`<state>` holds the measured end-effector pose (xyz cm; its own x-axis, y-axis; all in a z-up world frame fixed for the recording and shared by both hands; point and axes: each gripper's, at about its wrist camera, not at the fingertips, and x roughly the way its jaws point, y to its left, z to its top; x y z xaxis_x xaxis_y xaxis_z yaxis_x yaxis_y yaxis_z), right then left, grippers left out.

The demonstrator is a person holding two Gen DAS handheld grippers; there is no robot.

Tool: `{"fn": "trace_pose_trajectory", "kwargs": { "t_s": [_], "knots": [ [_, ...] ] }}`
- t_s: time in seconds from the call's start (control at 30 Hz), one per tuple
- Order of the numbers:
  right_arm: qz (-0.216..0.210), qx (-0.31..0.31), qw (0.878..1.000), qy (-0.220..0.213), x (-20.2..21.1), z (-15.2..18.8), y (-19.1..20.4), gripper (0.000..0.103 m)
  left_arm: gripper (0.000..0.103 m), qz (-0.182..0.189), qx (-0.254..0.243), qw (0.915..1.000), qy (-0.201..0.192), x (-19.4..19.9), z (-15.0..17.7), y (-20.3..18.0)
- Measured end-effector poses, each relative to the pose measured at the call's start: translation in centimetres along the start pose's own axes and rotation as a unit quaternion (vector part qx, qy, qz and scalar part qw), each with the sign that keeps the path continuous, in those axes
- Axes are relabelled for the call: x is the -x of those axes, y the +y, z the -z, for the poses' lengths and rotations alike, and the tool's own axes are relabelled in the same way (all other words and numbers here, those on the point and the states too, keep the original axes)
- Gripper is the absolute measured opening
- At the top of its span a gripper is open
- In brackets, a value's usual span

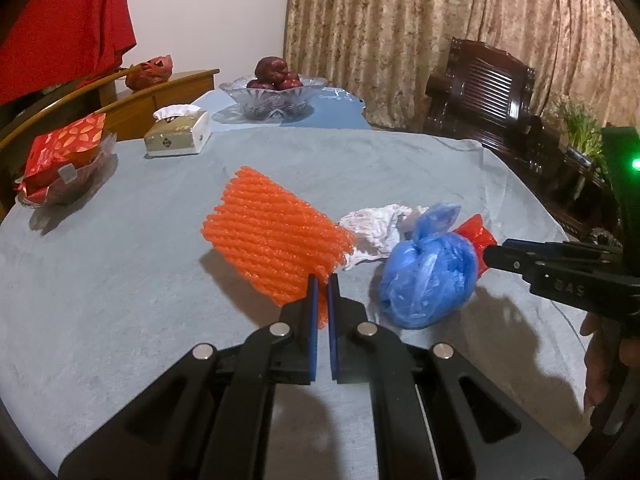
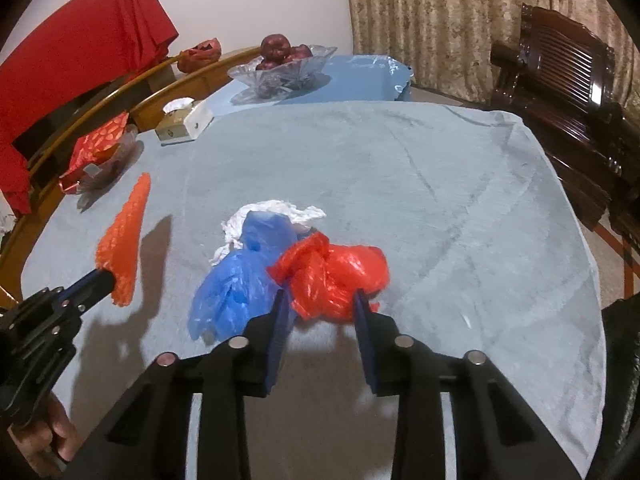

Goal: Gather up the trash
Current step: 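Grasp the second orange foam net with the left tool while the right tool grasps the red plastic bag, then carry the foam net and red bag with both tools over the black bin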

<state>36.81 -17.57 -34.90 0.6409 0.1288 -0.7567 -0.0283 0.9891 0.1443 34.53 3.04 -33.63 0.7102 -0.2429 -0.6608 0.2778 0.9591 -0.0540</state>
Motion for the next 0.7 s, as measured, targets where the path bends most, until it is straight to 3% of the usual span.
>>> {"fn": "trace_pose_trajectory", "kwargs": {
  "t_s": [0.13,0.37,0.7],
  "knots": [
    [-0.004,0.003,1.000,0.006,-0.8,-0.2,0.2,0.005,0.004,0.002,0.003,1.0000,0.003,-0.2,0.1,0.3],
    [-0.007,0.004,1.000,-0.007,0.9,0.0,-0.2,0.002,0.004,0.005,0.000,1.0000,0.001,0.4,0.1,-0.3],
    [0.009,-0.011,0.999,-0.037,6.7,0.5,-2.7,0.002,0.004,0.013,-0.015,0.9997,-0.014,3.3,-0.5,-2.2]
  ]
}}
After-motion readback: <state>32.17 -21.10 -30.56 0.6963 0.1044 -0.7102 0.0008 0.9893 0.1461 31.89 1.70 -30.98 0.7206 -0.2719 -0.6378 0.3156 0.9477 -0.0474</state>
